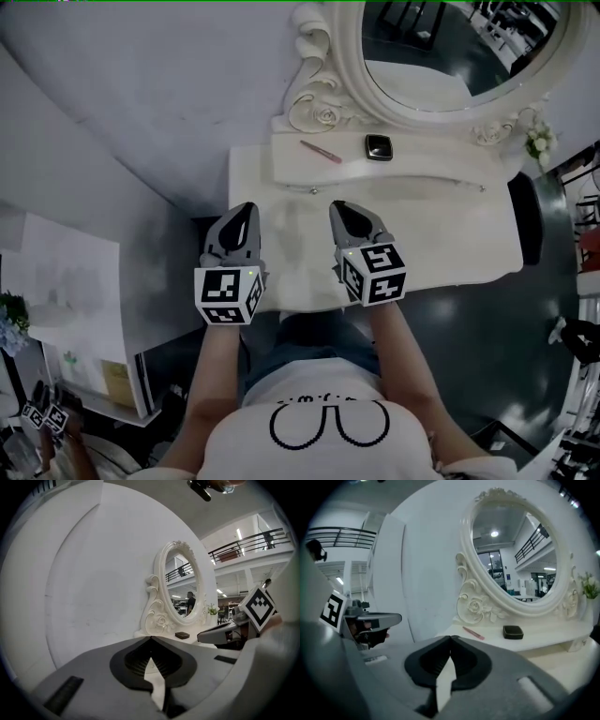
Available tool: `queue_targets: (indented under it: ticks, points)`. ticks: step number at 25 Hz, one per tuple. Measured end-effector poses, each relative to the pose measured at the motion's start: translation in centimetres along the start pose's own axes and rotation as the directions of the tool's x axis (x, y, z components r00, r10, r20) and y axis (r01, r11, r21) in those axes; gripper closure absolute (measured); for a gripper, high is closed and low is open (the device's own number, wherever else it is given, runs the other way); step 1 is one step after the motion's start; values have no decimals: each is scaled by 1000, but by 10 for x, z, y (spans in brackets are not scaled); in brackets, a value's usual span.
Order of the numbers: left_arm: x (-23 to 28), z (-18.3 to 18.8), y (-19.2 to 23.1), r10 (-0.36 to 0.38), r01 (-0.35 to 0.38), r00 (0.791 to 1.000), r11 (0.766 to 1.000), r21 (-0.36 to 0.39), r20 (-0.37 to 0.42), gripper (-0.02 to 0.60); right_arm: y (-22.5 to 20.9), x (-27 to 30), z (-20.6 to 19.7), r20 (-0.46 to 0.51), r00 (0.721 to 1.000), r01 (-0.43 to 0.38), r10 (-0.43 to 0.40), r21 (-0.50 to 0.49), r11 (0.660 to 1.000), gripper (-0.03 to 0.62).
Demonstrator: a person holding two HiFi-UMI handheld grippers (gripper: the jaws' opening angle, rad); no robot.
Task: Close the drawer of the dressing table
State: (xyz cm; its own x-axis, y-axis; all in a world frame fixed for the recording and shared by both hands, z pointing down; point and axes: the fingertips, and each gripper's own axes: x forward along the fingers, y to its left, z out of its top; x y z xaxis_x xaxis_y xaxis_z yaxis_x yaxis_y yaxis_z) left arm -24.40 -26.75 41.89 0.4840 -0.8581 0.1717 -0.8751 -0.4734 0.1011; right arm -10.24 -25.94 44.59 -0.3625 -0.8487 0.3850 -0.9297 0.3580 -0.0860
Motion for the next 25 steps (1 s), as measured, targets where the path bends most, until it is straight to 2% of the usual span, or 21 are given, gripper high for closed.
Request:
queue_targets:
  ticks: [6, 13, 19, 25]
  points:
    - [-9, 33, -17, 18, -19, 997, 1000, 20, 71, 583, -1, -46, 47, 145, 988, -30, 42, -87, 996, 595]
    - [-16, 81, -49, 29, -42, 986, 996, 76, 163, 583, -22, -108, 110, 300, 952, -13, 66, -177, 984, 595]
    - [-29, 120, -74, 58, -89, 972, 987, 133, 227, 583, -33, -153, 148, 388, 918, 15, 89, -257, 966, 595]
    - [-41, 152, -91, 69, -116, 957, 981, 155, 283, 583, -37, -181, 169, 434, 895, 38, 102, -302, 953, 595]
